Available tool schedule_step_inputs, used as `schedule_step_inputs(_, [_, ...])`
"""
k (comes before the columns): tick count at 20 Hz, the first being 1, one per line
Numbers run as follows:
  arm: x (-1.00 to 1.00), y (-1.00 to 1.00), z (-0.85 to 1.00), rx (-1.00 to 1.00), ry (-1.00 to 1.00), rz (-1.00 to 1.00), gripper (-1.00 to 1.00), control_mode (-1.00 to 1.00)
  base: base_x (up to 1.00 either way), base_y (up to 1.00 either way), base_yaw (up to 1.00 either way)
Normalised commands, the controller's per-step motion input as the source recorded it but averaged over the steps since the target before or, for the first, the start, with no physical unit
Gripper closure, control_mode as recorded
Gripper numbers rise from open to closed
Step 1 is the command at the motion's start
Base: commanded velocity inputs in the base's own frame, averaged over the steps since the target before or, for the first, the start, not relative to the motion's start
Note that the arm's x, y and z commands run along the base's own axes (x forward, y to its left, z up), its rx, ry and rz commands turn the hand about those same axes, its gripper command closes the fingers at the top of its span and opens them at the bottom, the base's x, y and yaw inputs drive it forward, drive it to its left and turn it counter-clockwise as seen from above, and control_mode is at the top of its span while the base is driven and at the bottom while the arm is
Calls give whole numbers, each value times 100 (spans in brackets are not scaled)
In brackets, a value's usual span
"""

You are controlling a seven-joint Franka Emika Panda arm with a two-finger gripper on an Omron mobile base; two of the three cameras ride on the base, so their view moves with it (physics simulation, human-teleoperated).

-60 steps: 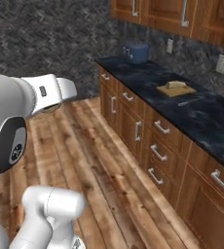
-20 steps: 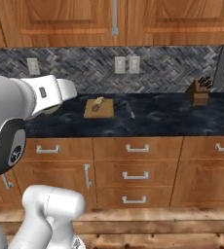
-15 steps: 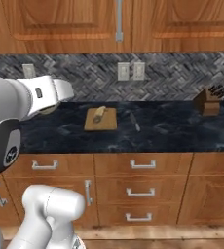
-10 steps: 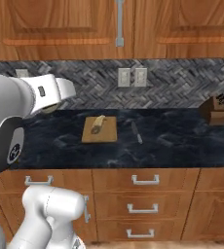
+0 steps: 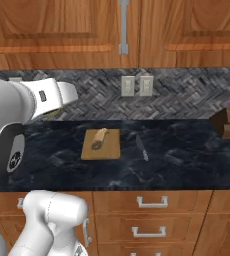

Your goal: Retrieve the sausage and cheese from the fridge and place them on the cutting board on the counter.

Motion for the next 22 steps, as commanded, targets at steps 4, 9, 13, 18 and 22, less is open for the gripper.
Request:
schedule_step_inputs(4, [0,0,0,0,0,0,100,100,90,19,0])
schedule_step_inputs(9, [0,0,0,0,0,0,100,100,28,0,0])
schedule_step_inputs(13, [0,0,0,0,0,0,100,100,5,0,0])
schedule_step_inputs(18, [35,11,-39,-15,22,-2,100,-100,7,0,0])
schedule_step_inputs(22, [33,11,-46,-21,26,-2,100,-100,0,0,0])
